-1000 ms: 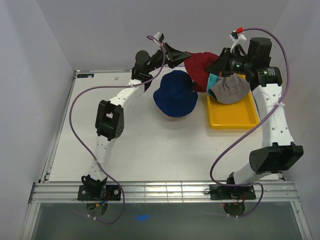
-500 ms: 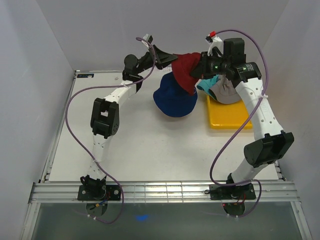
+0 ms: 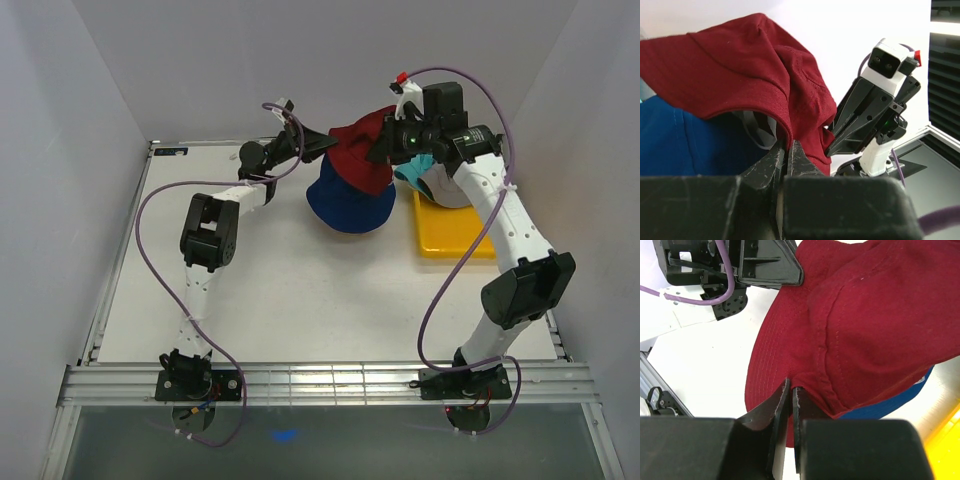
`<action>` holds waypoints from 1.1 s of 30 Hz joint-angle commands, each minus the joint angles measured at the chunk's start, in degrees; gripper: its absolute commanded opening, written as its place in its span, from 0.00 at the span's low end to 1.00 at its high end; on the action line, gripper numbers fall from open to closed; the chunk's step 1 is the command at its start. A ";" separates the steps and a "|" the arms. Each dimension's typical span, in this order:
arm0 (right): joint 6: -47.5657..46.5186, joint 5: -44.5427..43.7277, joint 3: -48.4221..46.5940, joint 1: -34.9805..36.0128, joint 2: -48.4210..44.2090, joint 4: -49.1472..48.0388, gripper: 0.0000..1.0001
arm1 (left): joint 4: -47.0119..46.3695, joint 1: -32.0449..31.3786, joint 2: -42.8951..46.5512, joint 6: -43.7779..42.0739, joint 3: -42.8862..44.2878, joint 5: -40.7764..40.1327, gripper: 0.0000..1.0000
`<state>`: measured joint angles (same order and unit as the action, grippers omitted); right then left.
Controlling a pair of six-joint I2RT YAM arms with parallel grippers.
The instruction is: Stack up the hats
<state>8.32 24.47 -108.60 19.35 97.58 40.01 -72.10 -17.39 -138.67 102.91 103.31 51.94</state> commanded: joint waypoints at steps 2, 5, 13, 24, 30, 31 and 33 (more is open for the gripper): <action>-1.29 -1.00 1.28 0.42 -1.16 -1.60 0.11 | -9.46 2.53 0.51 1.85 -3.46 -0.26 0.00; -1.46 -1.09 1.98 1.03 -1.08 -1.78 0.11 | -13.49 3.06 0.33 3.51 -5.31 -0.70 0.00; -1.81 -1.35 7.51 1.83 -2.66 -3.44 0.13 | -17.64 4.03 0.60 5.01 -9.00 -0.09 0.00; -1.64 -2.23 7.26 1.83 -5.73 -3.71 0.41 | -19.92 4.29 1.47 5.81 -12.60 -0.44 0.00; -0.15 -4.69 5.85 0.60 -6.26 -3.18 0.57 | -20.02 4.38 1.91 5.81 -13.22 -0.35 0.00; 0.55 -5.04 5.94 -0.10 -6.09 -3.18 0.59 | -20.10 4.38 1.91 5.81 -13.57 -0.26 0.00; 3.10 -4.96 6.72 -2.99 -5.82 -3.27 0.60 | -20.19 4.38 2.09 5.81 -13.75 -0.26 0.00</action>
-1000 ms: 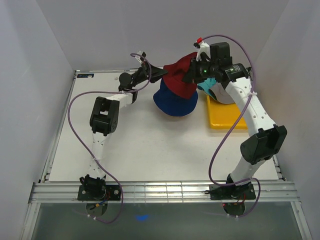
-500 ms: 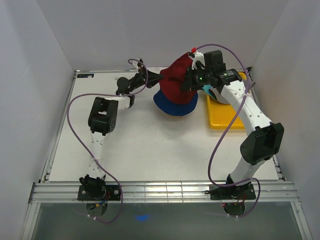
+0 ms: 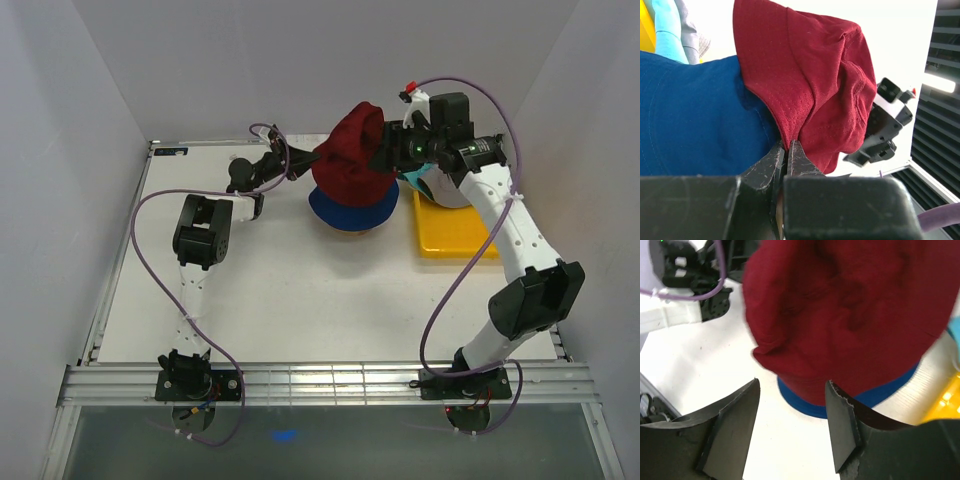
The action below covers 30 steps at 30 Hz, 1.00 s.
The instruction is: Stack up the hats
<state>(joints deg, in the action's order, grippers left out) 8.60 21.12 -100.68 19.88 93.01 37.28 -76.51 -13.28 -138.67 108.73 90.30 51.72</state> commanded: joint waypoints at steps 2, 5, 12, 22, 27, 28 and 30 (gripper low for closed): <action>5.53 -0.21 -0.05 -6.85 -1.17 -1.67 0.61 | -15.86 0.18 2.18 0.08 -1.00 -0.04 0.00; 9.57 3.21 2.59 -11.33 -0.64 -4.04 0.62 | -15.77 0.27 2.18 0.17 -1.01 -0.04 0.00; 20.55 15.41 11.11 -18.47 1.81 -15.01 0.63 | -15.77 0.27 2.35 0.26 -1.01 -0.22 0.00; 41.03 23.79 25.00 -19.18 4.63 -42.07 0.66 | -15.69 0.27 2.70 0.08 -1.36 -0.22 0.00; 50.10 23.53 32.37 -19.18 5.16 -55.01 0.68 | -15.69 0.27 2.70 -0.01 -1.44 -0.31 0.00; 51.24 23.52 33.00 -19.18 5.51 -56.68 0.68 | -15.69 0.18 2.70 -0.01 -1.53 -0.40 0.00; 54.83 23.52 34.49 -19.18 5.95 -62.22 0.68 | -15.60 0.18 2.70 0.08 -1.44 -0.40 0.00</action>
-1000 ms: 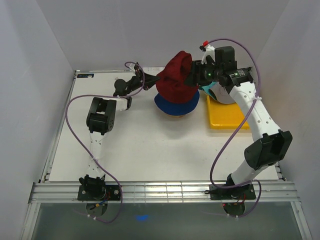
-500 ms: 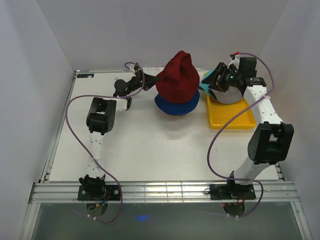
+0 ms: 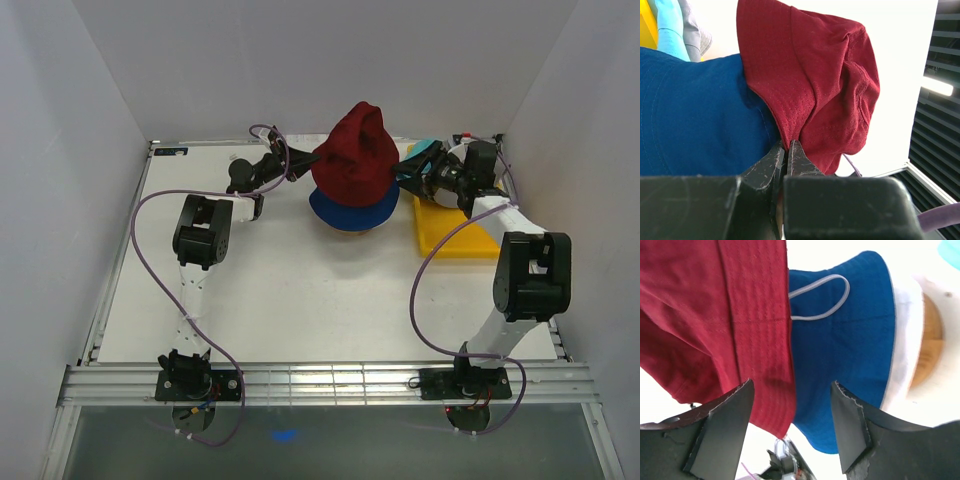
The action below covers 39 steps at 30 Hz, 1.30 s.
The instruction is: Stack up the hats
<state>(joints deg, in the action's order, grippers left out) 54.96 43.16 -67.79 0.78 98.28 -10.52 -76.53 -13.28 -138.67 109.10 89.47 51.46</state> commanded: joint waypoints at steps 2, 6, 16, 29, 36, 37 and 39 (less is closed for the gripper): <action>11.47 1.32 4.59 -0.07 0.77 -18.98 0.68 | -15.67 0.27 2.70 -0.29 -0.61 -0.13 0.00; 16.04 1.14 6.09 -0.07 2.35 -25.93 0.67 | -15.49 0.18 2.62 -0.29 -0.44 -0.13 0.00; 20.36 1.23 6.71 -0.07 3.23 -32.46 0.45 | -15.14 0.27 3.14 -0.20 0.09 0.48 0.00; 17.64 2.37 2.14 0.19 2.97 -28.42 0.17 | -13.12 0.27 4.55 -0.82 2.28 1.36 0.00; 14.04 2.46 -2.61 0.72 3.14 -22.79 0.15 | -10.75 0.27 4.99 -1.70 4.48 1.62 0.00; 13.77 2.46 -3.13 0.81 3.23 -21.92 0.15 | -10.31 0.27 5.08 -1.78 4.74 1.62 0.00; 13.42 2.72 -3.66 0.98 3.32 -21.64 0.15 | -10.04 0.27 5.34 -1.78 5.10 1.54 0.00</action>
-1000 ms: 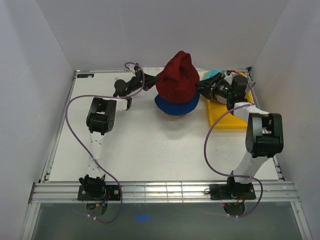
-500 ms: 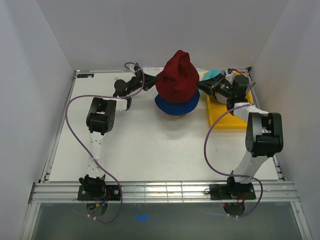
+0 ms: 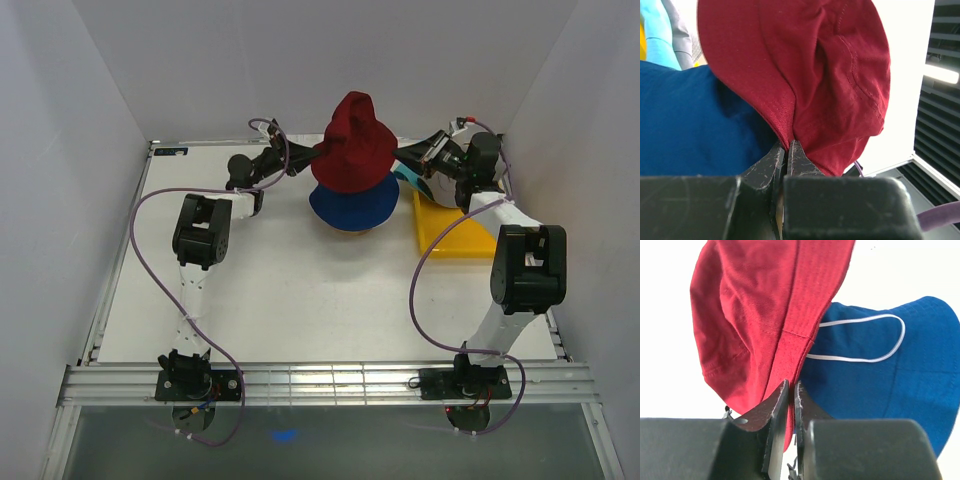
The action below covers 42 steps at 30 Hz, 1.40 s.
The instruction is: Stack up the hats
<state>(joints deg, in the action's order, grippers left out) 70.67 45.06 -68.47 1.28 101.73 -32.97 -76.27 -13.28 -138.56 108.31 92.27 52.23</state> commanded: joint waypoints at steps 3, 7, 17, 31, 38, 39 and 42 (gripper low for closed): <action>-3.35 0.73 -3.34 0.74 -0.22 1.68 0.15 | -9.78 0.27 5.93 -1.44 1.95 0.94 0.00; -5.28 0.91 -3.87 1.44 -0.04 3.53 0.14 | -9.07 0.27 6.81 -2.49 0.81 1.12 0.00; -9.50 1.17 -2.03 2.15 -0.83 6.34 0.10 | -11.36 1.32 8.57 -3.02 -5.16 1.47 0.00; -18.99 -1.38 4.21 1.45 -3.21 13.28 0.08 | -13.11 1.85 9.80 -4.51 -12.11 2.88 0.00; -21.19 -1.90 5.80 0.74 -3.38 14.78 0.08 | -13.29 1.94 9.10 -5.30 -15.36 2.53 0.00; -21.63 -2.08 5.80 0.74 -3.21 15.39 0.08 | -13.29 1.94 8.93 -5.30 -15.45 2.53 0.00; -22.68 -2.17 5.89 0.57 -2.51 16.53 0.08 | -13.20 1.85 8.40 -5.39 -15.63 2.27 0.00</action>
<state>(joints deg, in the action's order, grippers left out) 51.59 43.68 -63.20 2.31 99.81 -19.38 -76.34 -11.75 -132.68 104.49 77.28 53.78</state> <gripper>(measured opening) 0.087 0.123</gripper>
